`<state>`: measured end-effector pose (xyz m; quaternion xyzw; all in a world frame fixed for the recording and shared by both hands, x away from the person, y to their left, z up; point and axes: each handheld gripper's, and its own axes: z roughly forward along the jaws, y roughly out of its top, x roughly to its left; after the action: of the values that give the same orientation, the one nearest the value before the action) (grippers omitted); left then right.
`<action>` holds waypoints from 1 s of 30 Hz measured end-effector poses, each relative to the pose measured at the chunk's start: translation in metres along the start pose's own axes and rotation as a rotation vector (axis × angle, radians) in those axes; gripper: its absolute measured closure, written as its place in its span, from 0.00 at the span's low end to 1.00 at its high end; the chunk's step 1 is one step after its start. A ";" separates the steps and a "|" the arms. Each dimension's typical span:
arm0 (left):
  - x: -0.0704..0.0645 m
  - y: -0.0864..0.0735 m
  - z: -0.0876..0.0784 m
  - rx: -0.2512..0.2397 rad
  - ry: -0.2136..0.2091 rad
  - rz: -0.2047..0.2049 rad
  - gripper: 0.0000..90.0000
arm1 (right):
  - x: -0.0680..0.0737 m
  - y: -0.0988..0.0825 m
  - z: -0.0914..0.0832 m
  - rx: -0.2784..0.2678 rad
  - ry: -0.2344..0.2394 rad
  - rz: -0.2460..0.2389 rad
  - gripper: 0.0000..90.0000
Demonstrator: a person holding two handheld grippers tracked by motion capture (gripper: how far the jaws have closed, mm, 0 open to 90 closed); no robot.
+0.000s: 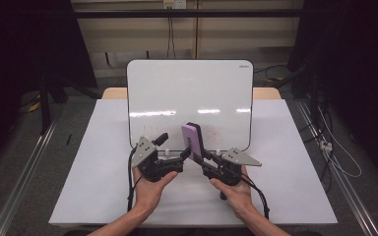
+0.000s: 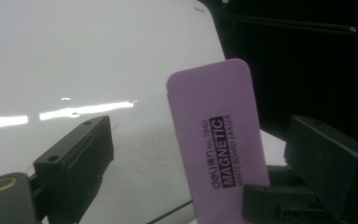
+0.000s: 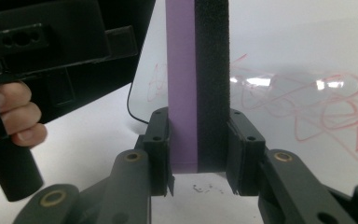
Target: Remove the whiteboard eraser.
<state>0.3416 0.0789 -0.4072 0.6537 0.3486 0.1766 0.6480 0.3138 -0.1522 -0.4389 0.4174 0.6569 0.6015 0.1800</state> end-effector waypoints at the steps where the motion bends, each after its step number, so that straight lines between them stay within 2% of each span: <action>1: -0.001 -0.001 0.003 -0.007 -0.002 -0.011 0.10 | 0.000 0.000 0.000 -0.001 0.003 0.010 0.73; 4: -0.003 -0.004 0.010 -0.011 -0.024 -0.049 0.13 | 0.001 -0.002 0.001 -0.009 0.003 0.024 0.73; 5: -0.003 -0.005 0.011 -0.002 -0.023 -0.035 0.14 | 0.001 -0.002 0.001 -0.010 0.003 0.023 0.73; 7: -0.004 -0.007 0.015 -0.023 -0.012 -0.040 0.16 | 0.001 -0.003 0.002 -0.013 0.009 0.030 0.73; 8: -0.003 -0.008 0.016 -0.024 -0.009 -0.027 0.18 | 0.001 -0.003 0.002 -0.009 0.010 0.025 0.73; 11: -0.004 -0.010 0.020 -0.032 -0.021 -0.049 0.27 | 0.001 -0.003 0.002 -0.009 0.015 0.035 0.73; 16: -0.008 -0.014 0.024 -0.036 -0.028 -0.055 0.40 | 0.002 -0.004 0.002 -0.014 0.017 0.043 0.73; 23: -0.007 -0.014 0.025 -0.031 -0.045 -0.071 0.43 | 0.001 -0.005 0.002 -0.015 0.021 0.055 0.72; 27: -0.008 -0.013 0.025 -0.023 -0.067 -0.076 0.45 | 0.002 -0.005 0.002 -0.016 0.019 0.046 0.72; 30: -0.008 -0.012 0.026 -0.018 -0.074 -0.057 0.46 | 0.001 -0.004 0.001 -0.016 0.014 0.030 0.71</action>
<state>0.3504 0.0536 -0.4194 0.6436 0.3414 0.1369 0.6712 0.3130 -0.1504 -0.4428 0.4214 0.6471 0.6123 0.1696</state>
